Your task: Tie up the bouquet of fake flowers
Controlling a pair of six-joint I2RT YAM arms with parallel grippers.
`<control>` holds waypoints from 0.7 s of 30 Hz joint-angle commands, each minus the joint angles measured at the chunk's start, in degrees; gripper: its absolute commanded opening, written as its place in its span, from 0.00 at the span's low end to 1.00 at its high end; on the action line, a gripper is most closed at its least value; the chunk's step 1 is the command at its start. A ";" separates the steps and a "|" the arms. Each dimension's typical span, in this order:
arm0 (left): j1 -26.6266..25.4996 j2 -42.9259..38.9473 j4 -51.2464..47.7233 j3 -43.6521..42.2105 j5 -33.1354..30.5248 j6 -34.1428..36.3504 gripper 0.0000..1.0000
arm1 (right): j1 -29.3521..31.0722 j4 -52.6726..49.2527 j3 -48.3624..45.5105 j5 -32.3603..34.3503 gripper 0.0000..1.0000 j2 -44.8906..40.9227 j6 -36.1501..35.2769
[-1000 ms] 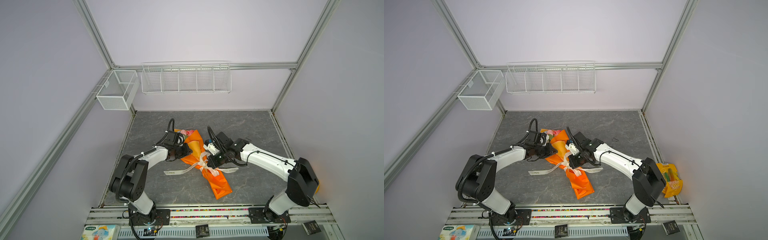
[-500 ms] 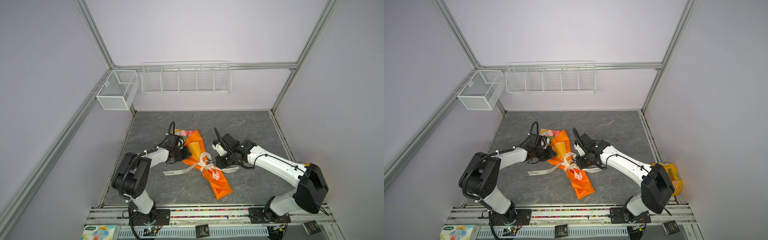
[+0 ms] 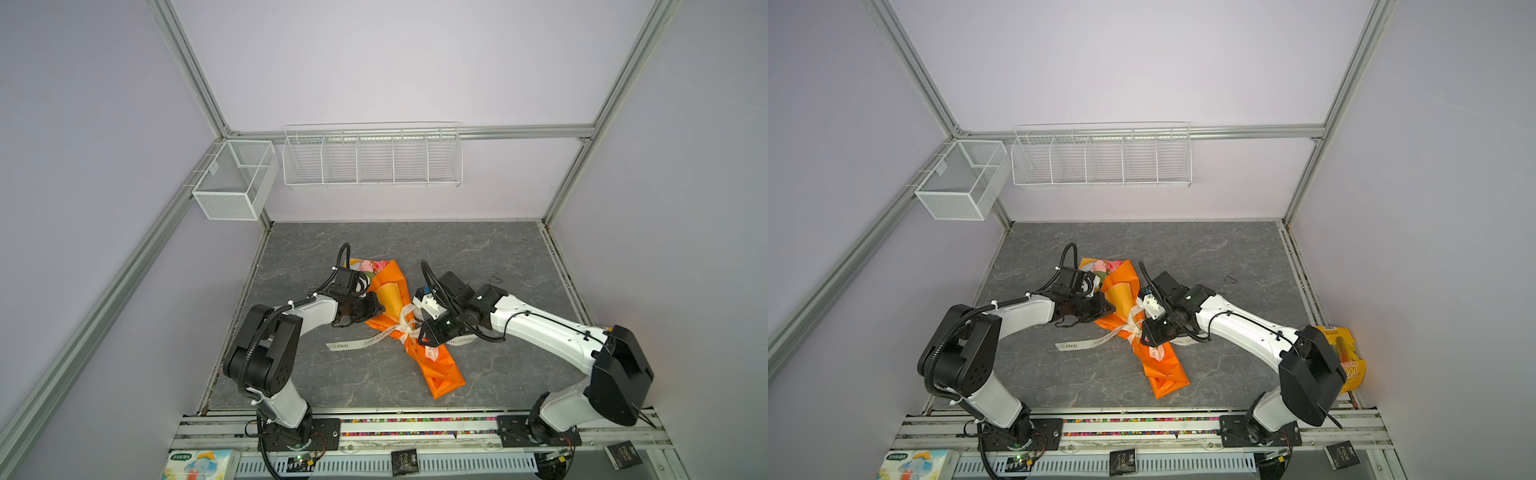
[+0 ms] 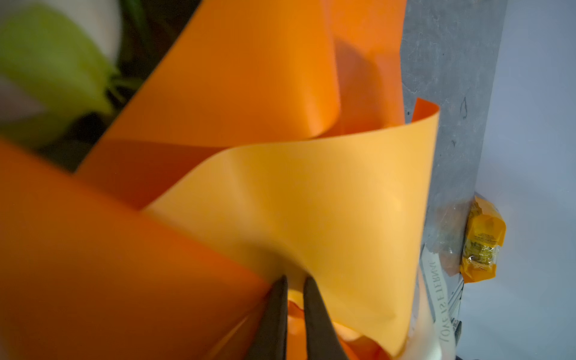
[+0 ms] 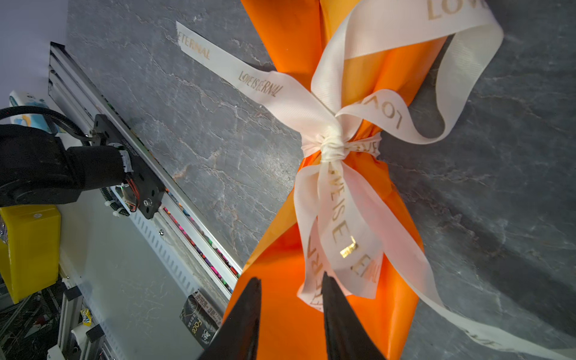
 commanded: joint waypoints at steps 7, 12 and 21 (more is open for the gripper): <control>0.24 -0.03 0.10 0.04 0.88 1.57 0.12 | 0.61 -0.06 -0.19 3.35 0.13 3.33 -0.83; 0.23 0.54 -0.08 -0.42 -0.58 2.12 0.09 | 0.34 0.90 -1.55 2.29 0.07 -2.58 1.24; 0.22 2.07 0.23 -0.60 -1.60 2.60 0.06 | 0.26 8.11 -6.41 -3.21 0.07 -12.03 5.36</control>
